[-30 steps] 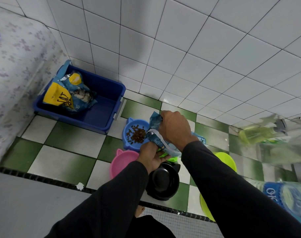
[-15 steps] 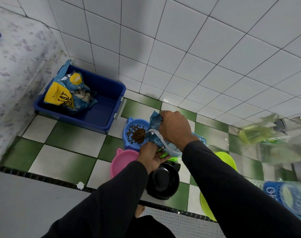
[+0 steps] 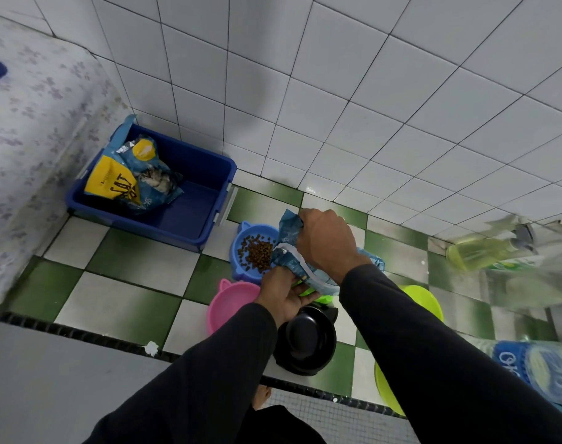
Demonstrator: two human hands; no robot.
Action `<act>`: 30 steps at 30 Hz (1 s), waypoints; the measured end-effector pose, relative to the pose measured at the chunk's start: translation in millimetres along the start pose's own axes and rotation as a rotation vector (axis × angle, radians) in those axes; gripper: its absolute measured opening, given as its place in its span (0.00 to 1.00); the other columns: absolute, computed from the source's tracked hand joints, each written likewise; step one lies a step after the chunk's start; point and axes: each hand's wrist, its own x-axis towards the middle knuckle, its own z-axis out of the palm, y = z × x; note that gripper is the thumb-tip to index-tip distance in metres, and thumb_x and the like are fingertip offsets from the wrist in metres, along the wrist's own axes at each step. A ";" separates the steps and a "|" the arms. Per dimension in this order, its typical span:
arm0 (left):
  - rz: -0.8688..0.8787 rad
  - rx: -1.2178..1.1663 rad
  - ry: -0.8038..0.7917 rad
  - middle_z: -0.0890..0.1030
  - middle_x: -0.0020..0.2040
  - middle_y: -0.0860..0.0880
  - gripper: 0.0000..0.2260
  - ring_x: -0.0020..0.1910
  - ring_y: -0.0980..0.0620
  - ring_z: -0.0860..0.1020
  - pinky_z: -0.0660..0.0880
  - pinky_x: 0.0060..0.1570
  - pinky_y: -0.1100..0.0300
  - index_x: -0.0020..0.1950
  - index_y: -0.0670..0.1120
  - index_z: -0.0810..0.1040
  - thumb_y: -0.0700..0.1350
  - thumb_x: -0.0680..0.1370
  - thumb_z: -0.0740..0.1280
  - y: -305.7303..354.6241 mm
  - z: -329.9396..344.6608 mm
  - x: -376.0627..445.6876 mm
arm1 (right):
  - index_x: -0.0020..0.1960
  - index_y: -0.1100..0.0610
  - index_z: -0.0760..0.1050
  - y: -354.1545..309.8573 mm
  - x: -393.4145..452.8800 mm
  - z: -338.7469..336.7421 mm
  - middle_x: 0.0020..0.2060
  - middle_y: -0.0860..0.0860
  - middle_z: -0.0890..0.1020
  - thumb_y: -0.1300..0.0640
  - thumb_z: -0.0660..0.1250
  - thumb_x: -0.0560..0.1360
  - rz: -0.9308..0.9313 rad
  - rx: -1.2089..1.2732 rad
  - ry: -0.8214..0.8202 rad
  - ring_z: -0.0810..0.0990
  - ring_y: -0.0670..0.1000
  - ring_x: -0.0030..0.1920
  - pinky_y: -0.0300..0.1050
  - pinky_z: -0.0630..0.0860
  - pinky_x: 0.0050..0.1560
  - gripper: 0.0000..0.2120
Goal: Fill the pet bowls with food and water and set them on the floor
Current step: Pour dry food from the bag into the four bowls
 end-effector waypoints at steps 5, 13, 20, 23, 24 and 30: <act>0.006 0.005 0.001 0.84 0.60 0.37 0.15 0.61 0.37 0.81 0.80 0.49 0.40 0.66 0.40 0.79 0.38 0.83 0.58 0.6 -1.1 1.8 | 0.55 0.57 0.78 0.5 1.1 -0.7 0.43 0.57 0.83 0.54 0.68 0.75 0.006 0.003 -0.008 0.78 0.57 0.38 0.46 0.70 0.36 0.10; 0.006 0.003 -0.008 0.84 0.60 0.38 0.14 0.60 0.37 0.82 0.80 0.46 0.42 0.65 0.40 0.79 0.39 0.84 0.58 -0.4 -2.2 2.4 | 0.56 0.56 0.78 1.2 0.7 0.4 0.44 0.56 0.83 0.53 0.69 0.76 0.026 0.008 -0.016 0.76 0.55 0.39 0.45 0.70 0.37 0.11; 0.009 -0.013 0.001 0.84 0.59 0.38 0.14 0.59 0.38 0.82 0.79 0.53 0.40 0.65 0.40 0.79 0.38 0.83 0.58 -2.5 -2.2 4.9 | 0.54 0.58 0.78 -0.8 -1.1 1.8 0.43 0.57 0.82 0.53 0.70 0.75 0.017 0.017 0.004 0.71 0.53 0.36 0.45 0.67 0.36 0.11; 0.011 -0.015 0.009 0.84 0.59 0.38 0.13 0.59 0.38 0.82 0.80 0.50 0.40 0.64 0.41 0.79 0.38 0.83 0.59 -1.1 -2.4 3.7 | 0.54 0.57 0.78 -1.0 -1.6 0.0 0.43 0.56 0.82 0.53 0.69 0.75 0.019 0.031 -0.004 0.74 0.55 0.37 0.45 0.68 0.36 0.11; 0.015 -0.016 0.012 0.85 0.58 0.38 0.13 0.58 0.38 0.82 0.80 0.48 0.41 0.64 0.41 0.80 0.38 0.83 0.59 -1.1 -2.7 3.4 | 0.54 0.57 0.78 -1.0 -2.0 -0.9 0.43 0.56 0.82 0.53 0.69 0.76 0.024 0.035 -0.011 0.76 0.56 0.38 0.45 0.69 0.36 0.11; 0.050 0.016 0.016 0.86 0.54 0.40 0.13 0.55 0.40 0.83 0.80 0.48 0.43 0.64 0.41 0.80 0.39 0.83 0.60 -3.3 -0.1 1.2 | 0.51 0.58 0.76 5.8 -7.5 -8.7 0.38 0.56 0.76 0.56 0.64 0.77 0.093 0.070 -0.047 0.71 0.57 0.35 0.45 0.67 0.36 0.07</act>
